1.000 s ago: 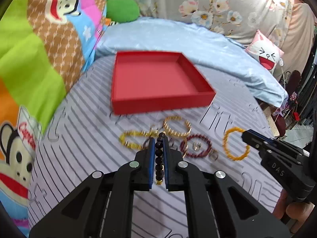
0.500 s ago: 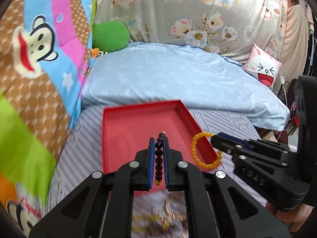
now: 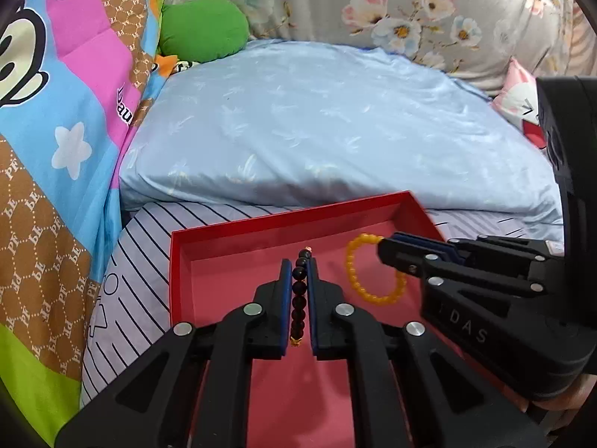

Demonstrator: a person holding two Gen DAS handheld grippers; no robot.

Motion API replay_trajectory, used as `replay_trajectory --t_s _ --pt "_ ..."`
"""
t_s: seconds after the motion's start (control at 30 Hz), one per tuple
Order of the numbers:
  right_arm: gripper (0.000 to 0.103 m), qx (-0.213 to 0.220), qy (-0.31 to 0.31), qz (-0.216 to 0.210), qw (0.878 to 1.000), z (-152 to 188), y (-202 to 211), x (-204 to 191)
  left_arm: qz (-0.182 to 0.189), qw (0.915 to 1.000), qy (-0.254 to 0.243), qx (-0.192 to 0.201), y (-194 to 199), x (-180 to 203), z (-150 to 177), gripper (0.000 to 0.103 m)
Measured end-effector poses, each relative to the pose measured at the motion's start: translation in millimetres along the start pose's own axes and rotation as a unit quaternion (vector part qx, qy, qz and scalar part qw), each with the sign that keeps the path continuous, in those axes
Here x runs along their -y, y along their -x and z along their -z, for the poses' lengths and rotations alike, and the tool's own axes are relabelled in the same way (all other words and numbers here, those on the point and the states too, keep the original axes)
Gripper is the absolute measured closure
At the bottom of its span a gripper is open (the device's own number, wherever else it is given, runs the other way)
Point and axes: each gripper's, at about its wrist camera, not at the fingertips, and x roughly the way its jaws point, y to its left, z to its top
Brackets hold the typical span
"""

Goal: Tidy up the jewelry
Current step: 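Carry the dark bracelet in the left tool while the right tool carries the orange bracelet into the red box, then open both tools to release the two bracelets inside the red box, then withdraw both tools from the box back toward the jewelry pile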

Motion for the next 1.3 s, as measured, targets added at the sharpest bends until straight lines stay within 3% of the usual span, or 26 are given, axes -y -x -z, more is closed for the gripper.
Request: replay_trajectory --t_s 0.13,0.2,0.23,0.33,0.43,0.53,0.77,1.03,1.3 --pt "0.095 -0.013 -0.019 0.021 1.0 0 -16 16 -0.013 0.9999 -0.006 -0.008 -17 -3 1 0.095" --pt "0.089 -0.009 -0.02 0.03 0.999 1 -16 19 -0.017 0.9998 -0.002 -0.006 -19 -6 1 0.095" --pt "0.083 -0.003 -0.018 0.039 0.999 2 -14 19 -0.02 0.9998 -0.001 -0.003 -20 -7 1 0.09" --pt "0.071 0.017 -0.018 0.057 0.998 2 -3 23 -0.049 0.9987 0.009 0.01 -17 -10 0 0.056" --pt "0.062 0.044 -0.018 0.063 0.997 7 20 24 -0.073 0.9967 0.011 0.033 -2 -11 -1 0.043" --pt "0.054 0.065 -0.008 0.076 0.995 16 44 21 -0.08 0.9956 0.009 0.048 15 -11 0 0.04" --pt "0.051 0.089 -0.002 0.076 0.993 56 95 11 -0.099 0.9927 0.02 0.066 72 -9 25 0.034" --pt "0.049 0.088 0.0 0.087 0.992 125 138 -4 -0.105 0.9916 0.046 0.059 119 -4 85 0.034" --pt "0.049 0.06 -0.004 0.094 0.994 202 149 -12 -0.101 0.9891 0.098 0.044 144 -6 146 0.034"
